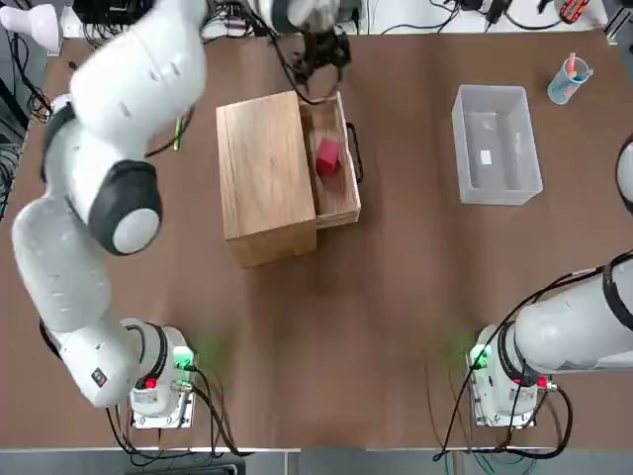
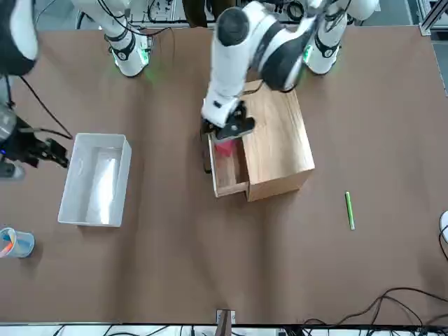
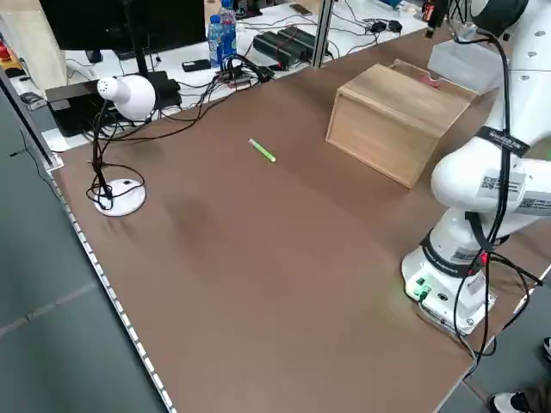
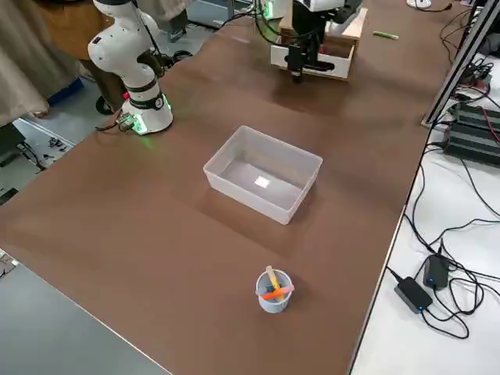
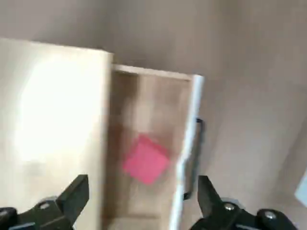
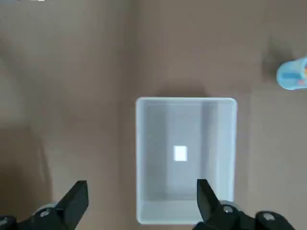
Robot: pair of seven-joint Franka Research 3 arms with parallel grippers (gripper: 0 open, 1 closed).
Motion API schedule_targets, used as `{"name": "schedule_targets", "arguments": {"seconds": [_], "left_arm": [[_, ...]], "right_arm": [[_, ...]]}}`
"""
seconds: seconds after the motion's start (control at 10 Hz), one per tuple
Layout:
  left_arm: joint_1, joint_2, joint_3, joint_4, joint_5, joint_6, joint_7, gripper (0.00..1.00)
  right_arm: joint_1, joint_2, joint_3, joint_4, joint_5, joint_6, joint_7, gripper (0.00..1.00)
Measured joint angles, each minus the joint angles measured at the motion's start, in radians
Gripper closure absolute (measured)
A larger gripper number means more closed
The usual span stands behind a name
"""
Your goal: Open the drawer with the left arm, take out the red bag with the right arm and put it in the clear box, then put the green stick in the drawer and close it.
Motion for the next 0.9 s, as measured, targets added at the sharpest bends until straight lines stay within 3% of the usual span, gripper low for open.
{"name": "schedule_targets", "arguments": {"seconds": [0.2,0.6,0.9], "left_arm": [[0.130,-0.089,0.002,-0.009,0.001,-0.122,0.166,0.00],[0.367,-0.214,0.001,-0.092,0.001,-0.142,0.487,0.00],[0.529,-0.308,0.000,-0.178,0.001,-0.143,0.743,0.00]], "right_arm": [[0.106,0.045,0.003,-0.001,0.001,0.076,0.320,0.00],[0.302,0.147,0.006,-0.003,0.006,0.119,1.012,0.00],[0.438,0.173,0.007,-0.026,0.023,0.117,1.412,0.00]]}}
